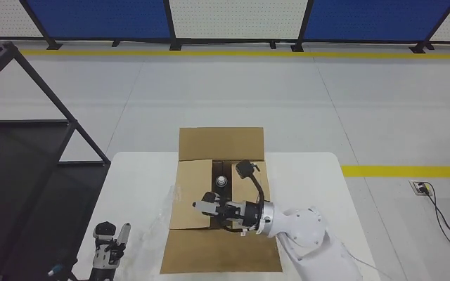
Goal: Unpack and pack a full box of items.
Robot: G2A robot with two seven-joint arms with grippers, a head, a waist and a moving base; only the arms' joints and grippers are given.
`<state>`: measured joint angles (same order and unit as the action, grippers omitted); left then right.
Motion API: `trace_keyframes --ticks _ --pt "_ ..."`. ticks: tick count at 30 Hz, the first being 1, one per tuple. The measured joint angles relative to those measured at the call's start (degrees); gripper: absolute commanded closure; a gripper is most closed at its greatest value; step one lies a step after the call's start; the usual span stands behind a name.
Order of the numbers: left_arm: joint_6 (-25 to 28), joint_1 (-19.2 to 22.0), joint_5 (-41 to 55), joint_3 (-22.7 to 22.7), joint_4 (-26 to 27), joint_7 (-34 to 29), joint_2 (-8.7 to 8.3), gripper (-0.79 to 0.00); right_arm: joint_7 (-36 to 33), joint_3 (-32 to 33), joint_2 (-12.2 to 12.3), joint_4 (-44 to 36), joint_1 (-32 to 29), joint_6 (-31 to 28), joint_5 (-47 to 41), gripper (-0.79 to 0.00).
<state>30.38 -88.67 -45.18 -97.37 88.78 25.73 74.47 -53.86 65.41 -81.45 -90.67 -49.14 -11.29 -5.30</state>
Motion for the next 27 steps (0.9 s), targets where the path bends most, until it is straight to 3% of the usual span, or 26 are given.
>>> trace_keyframes --ticks 5,8,10,21,27 --pt "2.1 -0.4 1.4 -0.6 1.2 0.4 -0.07 -0.785 -12.6 6.1 2.1 -6.7 -5.1 1.7 -4.1 -0.785" --pt "3.9 -0.6 1.7 -1.3 1.8 -1.5 -0.3 -0.785 -21.1 9.2 3.5 -9.3 -6.9 6.9 1.3 -0.785" --pt "4.2 -0.7 1.3 -1.6 2.0 -2.1 -0.39 -0.785 -20.7 9.4 3.6 -9.5 -6.9 8.5 5.0 -0.785" --pt "3.5 -0.6 1.7 -1.5 2.0 -2.4 -0.34 -0.785 -18.6 9.5 3.6 -9.6 -7.1 7.0 2.9 -0.785" --pt "1.9 0.3 5.8 -2.4 1.5 -3.1 -0.29 -0.785 -22.1 20.3 5.6 -12.6 -12.4 7.8 -3.9 -0.785"
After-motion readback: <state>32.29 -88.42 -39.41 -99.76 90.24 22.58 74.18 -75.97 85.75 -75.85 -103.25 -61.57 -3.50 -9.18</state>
